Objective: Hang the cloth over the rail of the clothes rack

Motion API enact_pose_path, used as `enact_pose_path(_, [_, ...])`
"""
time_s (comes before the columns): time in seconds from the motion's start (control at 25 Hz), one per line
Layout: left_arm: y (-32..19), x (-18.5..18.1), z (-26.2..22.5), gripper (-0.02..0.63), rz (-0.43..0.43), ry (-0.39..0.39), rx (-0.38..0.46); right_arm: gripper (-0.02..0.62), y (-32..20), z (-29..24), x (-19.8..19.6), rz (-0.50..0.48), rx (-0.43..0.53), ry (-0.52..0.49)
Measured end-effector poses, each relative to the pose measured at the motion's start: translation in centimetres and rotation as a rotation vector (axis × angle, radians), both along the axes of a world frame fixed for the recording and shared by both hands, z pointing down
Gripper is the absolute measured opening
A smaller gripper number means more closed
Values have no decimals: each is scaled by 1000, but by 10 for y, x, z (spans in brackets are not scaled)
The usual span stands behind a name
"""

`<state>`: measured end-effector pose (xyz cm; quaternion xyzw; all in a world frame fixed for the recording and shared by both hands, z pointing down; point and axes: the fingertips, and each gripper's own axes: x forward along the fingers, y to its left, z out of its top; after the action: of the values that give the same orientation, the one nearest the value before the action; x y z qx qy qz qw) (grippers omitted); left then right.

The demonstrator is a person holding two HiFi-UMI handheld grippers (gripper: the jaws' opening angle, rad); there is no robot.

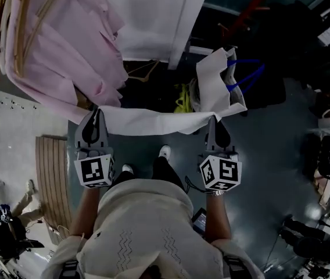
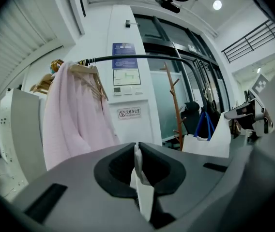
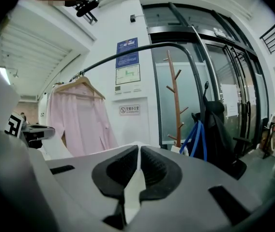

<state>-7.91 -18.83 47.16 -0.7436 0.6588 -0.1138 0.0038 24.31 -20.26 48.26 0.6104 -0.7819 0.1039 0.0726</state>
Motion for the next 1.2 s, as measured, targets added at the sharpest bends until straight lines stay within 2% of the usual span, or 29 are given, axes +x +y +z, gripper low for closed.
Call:
enact_pose_path(0.2, [-20,18,-24,25,-62,-62,56,23,-43,-30,32,-56,68,-21])
enact_pose_path(0.28, [-25,22,-33,25,-95,-60,74,23,-56,-39,37,-85,87,-19])
enact_pose_path(0.44, [-38,31,-57,25,-128,-67,129,23,-78,-65,30,-164,118,-66])
enact_pose_path(0.56, [-53,30,-85,25,-121,-93,195,23,-88,-100,21,-203,192,-58])
enact_pose_path(0.68, [-64,20,-117,25,-120,-45,256,23,-94,-145,19,-225,286,-25])
enact_pose_path(0.76, [-74,11,-145,25,-118,-19,325,23,-100,-179,15,-229,346,-12])
enact_pose_path(0.96, [-106,-6,-234,25,-79,-58,537,23,-110,-264,-3,-221,512,21])
enact_pose_path(1.2, [-123,-22,-339,25,10,-64,725,23,-118,-361,-27,-206,647,26])
